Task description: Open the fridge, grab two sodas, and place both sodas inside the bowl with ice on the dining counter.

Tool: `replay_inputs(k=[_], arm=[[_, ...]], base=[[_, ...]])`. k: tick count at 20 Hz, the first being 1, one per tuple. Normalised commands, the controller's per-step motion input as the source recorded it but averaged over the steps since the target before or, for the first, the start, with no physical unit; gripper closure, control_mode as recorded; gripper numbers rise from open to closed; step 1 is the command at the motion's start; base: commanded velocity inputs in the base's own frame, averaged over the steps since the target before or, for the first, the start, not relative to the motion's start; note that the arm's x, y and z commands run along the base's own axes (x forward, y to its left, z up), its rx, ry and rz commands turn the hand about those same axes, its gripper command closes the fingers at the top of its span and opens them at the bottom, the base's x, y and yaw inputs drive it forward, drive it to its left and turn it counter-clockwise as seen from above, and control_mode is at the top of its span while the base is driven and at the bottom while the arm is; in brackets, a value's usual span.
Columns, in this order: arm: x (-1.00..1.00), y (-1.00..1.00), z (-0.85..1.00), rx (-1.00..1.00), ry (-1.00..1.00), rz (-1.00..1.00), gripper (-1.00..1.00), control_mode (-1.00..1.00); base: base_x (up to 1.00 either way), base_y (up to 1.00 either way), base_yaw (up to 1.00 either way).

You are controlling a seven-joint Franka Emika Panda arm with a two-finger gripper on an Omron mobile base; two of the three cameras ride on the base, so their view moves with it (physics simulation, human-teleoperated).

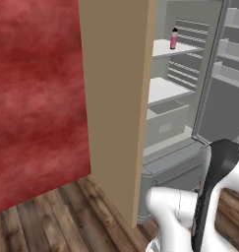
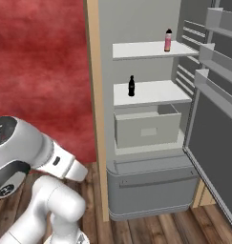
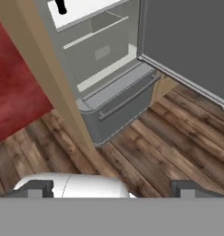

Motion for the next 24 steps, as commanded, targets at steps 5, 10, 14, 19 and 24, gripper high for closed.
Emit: replay_inputs(k=[5,10,14,19,24], arm=[[0.01,0.34,-0.04,-0.08,0.02,-0.06,-1.00,-1.00],[0.04,0.01,-0.05,-0.01,0.02,0.01,-1.00,1.00],[0.00,0.00,0.00,0.00,0.00,0.00,-1.00,1.00],[0.00,0.00,0.00,0.00,0.00,0.00,-1.00,1.00],[0.00,0.00,0.00,0.00,0.00,0.00,-1.00,1.00]], base=[[0.00,0.00,0.00],[0.00,-0.03,0.03],[0.02,-0.44,0.25],[0.01,-0.69,0.26],[0.18,-0.85,0.25]])
